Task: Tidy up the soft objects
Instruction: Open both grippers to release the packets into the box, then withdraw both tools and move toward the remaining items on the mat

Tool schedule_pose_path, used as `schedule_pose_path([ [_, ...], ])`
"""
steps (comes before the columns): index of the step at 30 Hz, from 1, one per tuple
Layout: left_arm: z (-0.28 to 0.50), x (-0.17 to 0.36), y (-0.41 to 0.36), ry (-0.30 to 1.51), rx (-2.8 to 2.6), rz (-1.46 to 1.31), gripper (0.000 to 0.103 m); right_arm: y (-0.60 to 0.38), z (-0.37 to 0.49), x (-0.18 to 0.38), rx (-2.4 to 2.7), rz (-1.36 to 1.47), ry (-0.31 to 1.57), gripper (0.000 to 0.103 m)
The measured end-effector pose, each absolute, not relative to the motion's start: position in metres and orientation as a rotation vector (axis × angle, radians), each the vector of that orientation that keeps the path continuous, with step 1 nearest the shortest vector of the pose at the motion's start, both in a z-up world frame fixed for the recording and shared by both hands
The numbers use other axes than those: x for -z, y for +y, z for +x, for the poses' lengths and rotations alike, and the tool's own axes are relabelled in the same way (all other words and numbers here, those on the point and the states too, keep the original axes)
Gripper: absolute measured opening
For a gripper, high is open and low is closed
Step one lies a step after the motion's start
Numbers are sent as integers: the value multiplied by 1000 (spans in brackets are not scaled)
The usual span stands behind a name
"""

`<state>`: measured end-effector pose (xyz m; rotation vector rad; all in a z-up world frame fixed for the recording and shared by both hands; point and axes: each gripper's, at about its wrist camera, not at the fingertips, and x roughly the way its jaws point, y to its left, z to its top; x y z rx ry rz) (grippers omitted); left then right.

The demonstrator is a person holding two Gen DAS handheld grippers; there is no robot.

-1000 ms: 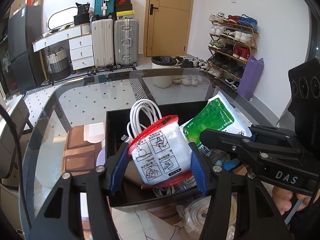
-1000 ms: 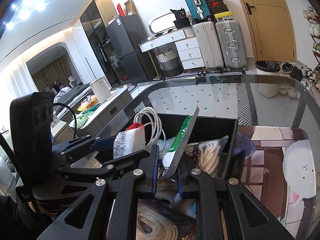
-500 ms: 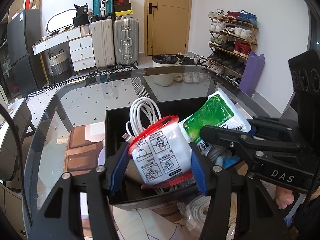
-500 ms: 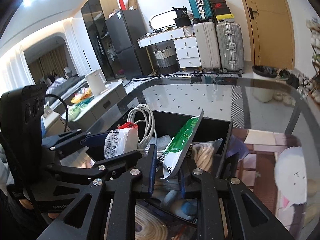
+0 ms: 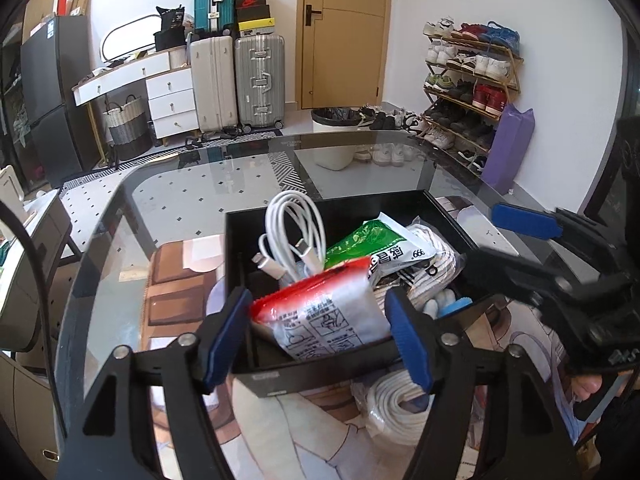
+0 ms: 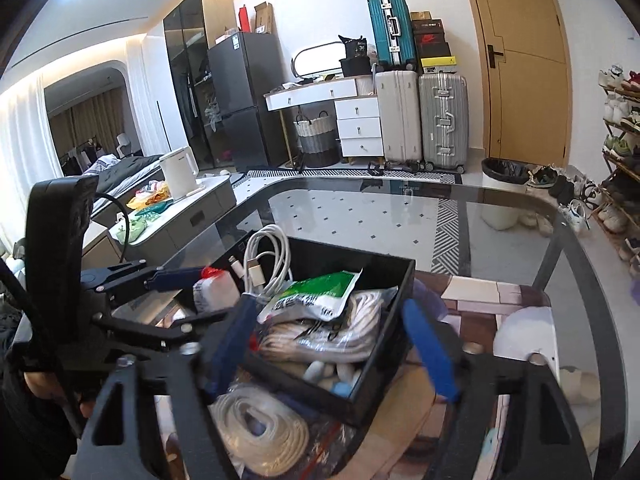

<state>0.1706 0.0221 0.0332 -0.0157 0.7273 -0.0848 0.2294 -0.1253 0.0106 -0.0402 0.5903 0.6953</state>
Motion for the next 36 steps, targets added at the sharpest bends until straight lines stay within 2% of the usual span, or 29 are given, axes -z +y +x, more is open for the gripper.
schedule_pose_path([
  [4, 161, -38, 23, 714, 76, -16, 80, -131, 213, -11, -698, -62, 590, 95],
  [6, 156, -41, 24, 704, 70, -14, 80, -131, 205, -10, -699, -67, 588, 99],
  [16, 128, -39, 32, 704, 45, -33, 102, -136, 173, 1, -706, -67, 611, 102],
  [36, 96, -17, 37, 726, -12, -44, 103, -130, 136, 28, -767, -149, 711, 102],
])
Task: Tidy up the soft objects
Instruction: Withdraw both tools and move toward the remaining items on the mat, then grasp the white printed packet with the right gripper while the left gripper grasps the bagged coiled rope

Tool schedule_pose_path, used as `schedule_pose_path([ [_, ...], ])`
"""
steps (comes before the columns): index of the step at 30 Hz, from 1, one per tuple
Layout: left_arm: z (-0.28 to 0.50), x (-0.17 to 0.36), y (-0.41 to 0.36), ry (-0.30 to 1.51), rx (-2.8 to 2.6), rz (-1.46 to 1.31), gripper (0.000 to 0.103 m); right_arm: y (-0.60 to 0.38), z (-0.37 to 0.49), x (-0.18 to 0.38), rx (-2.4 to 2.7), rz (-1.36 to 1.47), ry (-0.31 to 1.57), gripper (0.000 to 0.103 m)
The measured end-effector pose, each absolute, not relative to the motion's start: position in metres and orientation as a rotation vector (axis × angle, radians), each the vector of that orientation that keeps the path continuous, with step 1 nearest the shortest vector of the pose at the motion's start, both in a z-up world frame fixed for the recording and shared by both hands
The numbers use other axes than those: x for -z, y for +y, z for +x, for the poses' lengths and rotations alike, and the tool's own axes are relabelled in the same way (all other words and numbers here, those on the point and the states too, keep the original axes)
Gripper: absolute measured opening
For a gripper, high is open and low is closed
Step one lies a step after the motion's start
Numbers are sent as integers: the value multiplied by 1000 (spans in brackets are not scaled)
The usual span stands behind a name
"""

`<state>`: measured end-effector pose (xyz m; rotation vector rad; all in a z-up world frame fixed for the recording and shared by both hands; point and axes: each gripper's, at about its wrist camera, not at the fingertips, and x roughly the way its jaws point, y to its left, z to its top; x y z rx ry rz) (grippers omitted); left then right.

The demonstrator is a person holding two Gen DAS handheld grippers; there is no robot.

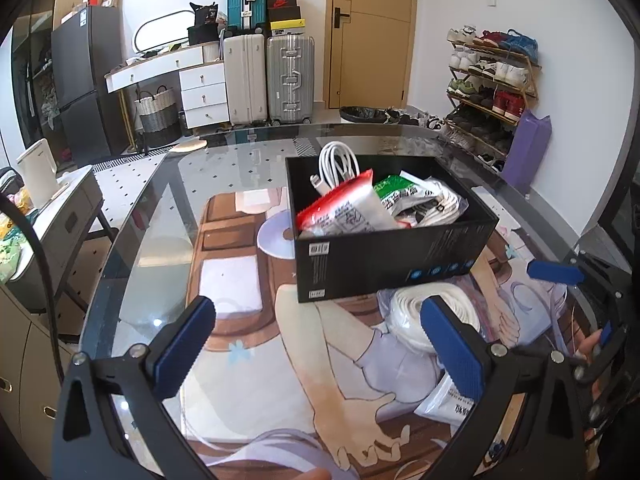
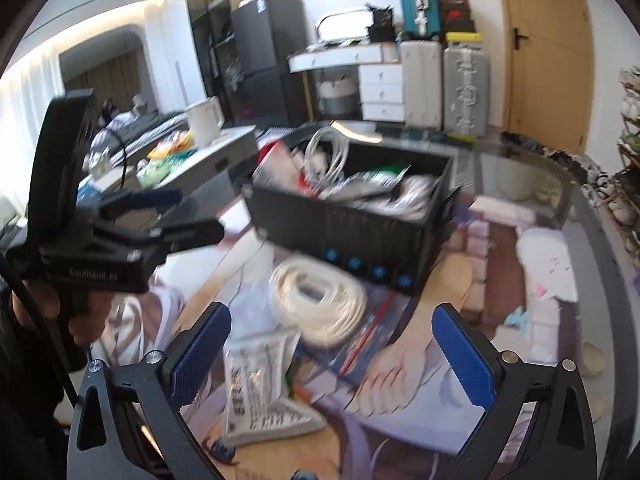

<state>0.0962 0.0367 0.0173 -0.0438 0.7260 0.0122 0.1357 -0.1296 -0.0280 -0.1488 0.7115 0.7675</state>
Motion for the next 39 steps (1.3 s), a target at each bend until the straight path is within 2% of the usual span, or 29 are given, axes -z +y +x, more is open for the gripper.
schedule_pose_path([
  [17, 87, 0, 42, 760, -38, -39, 103, -105, 115, 66, -827, -265, 812, 101],
  [23, 85, 0, 44, 764, -43, -40, 103, -96, 110, 71, -865, -317, 833, 86],
  [27, 84, 0, 42, 770, -42, -33, 103, -94, 108, 73, -868, -327, 830, 85],
  [32, 82, -1, 41, 774, -40, -26, 103, -97, 104, 68, -885, -355, 820, 81],
  [36, 82, -1, 39, 775, -38, -25, 103, -96, 102, 71, -904, -366, 826, 74],
  [39, 82, -2, 38, 775, -36, -22, 103, -93, 100, 73, -912, -375, 824, 74],
])
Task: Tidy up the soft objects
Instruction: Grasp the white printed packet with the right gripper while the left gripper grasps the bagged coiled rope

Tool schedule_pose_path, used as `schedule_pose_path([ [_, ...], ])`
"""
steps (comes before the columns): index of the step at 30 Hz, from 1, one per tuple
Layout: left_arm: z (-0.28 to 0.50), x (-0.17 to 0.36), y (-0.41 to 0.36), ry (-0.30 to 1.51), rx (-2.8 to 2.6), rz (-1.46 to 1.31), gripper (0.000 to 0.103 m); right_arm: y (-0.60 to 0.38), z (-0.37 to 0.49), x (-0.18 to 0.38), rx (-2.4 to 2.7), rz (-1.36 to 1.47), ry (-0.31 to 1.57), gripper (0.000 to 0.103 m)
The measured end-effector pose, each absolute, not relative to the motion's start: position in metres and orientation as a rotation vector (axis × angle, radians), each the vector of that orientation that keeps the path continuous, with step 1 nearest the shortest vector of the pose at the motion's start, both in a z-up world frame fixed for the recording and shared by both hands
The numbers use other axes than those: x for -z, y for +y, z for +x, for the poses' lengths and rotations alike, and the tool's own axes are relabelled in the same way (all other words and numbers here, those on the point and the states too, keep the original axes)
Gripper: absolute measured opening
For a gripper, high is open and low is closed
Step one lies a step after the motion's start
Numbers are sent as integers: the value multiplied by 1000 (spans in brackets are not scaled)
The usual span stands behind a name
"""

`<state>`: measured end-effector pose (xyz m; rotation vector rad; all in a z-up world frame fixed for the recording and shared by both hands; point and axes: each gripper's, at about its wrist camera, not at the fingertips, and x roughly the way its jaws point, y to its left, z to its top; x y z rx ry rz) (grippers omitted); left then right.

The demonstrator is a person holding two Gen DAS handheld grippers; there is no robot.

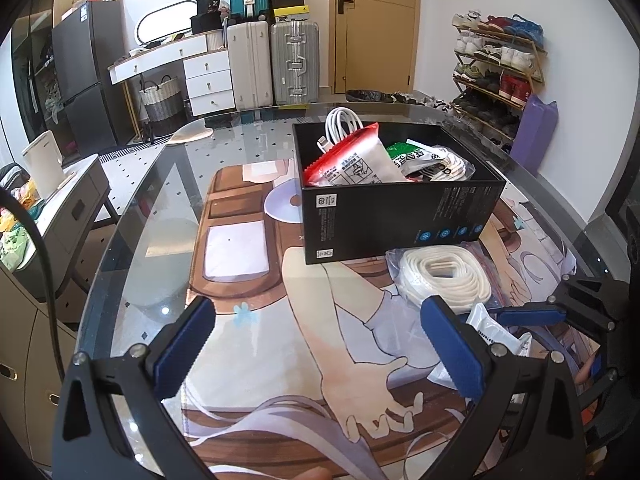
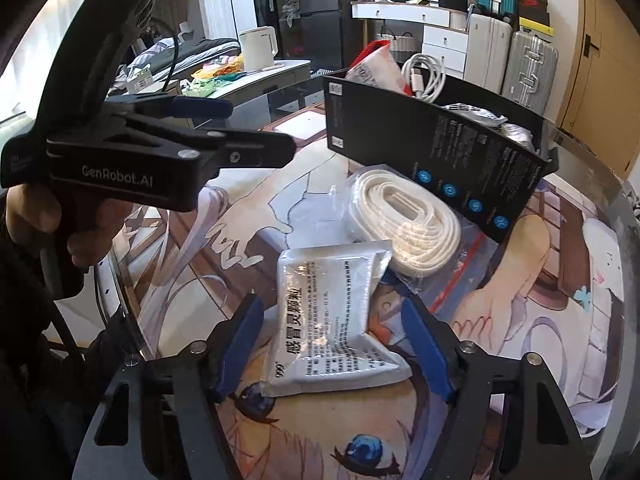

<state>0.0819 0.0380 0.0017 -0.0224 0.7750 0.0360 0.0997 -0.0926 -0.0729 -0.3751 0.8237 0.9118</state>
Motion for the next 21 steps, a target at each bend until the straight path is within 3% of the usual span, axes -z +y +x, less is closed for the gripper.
schedule_pose_path([
  [4, 82, -1, 38, 781, -38, -23, 103, -89, 97, 74, -907, -390, 809, 68],
  [9, 82, 0, 37, 784, -33, -24, 103, -88, 93, 72, -904, -407, 787, 47],
  [21, 87, -3, 34, 785, -18, -24, 103, -107, 87, 50, -927, -363, 732, 43],
])
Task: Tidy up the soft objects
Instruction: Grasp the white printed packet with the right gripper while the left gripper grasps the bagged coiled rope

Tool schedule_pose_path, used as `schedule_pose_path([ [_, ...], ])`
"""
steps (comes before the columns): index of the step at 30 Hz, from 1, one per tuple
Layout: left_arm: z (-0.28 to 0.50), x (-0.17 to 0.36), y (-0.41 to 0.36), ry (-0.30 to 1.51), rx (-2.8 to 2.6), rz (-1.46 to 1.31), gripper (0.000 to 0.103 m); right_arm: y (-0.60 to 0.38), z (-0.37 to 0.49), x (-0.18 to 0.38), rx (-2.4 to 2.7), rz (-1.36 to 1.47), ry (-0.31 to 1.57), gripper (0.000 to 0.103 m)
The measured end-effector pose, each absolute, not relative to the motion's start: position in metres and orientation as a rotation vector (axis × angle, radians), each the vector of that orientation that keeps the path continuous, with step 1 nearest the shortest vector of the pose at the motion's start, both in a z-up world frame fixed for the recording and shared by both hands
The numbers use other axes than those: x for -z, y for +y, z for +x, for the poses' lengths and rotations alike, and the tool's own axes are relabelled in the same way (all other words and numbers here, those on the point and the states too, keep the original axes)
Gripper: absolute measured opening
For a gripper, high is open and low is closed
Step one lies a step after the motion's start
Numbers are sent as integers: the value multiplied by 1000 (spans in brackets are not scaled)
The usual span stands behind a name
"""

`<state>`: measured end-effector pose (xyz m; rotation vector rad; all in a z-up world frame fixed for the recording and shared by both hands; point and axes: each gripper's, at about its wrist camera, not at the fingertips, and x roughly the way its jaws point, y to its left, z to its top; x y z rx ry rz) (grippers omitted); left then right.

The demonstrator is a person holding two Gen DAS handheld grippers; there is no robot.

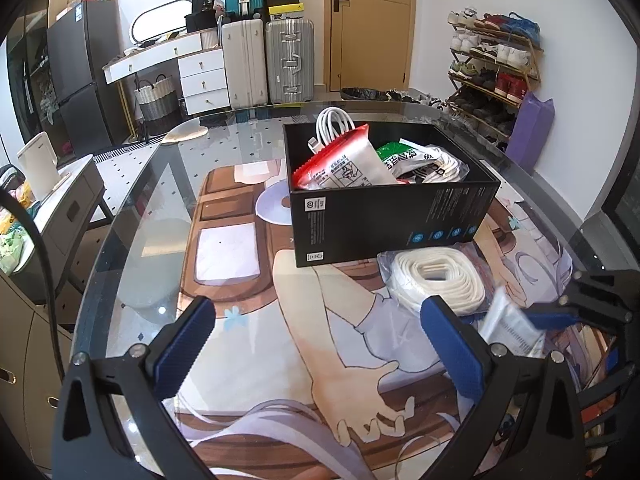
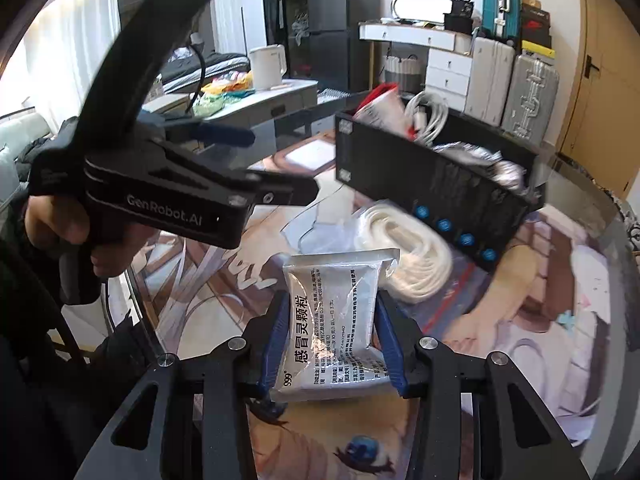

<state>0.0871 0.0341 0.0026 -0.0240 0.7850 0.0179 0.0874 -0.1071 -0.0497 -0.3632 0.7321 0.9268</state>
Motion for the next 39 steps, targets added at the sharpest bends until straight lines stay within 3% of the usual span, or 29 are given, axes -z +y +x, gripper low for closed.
schedule_pose_path([
  [18, 126, 18, -18, 867, 99, 15, 103, -199, 133, 32, -649, -200, 709, 43],
  [39, 147, 34, -56, 932, 153, 106, 102, -206, 144, 43, -631, -164, 741, 43],
])
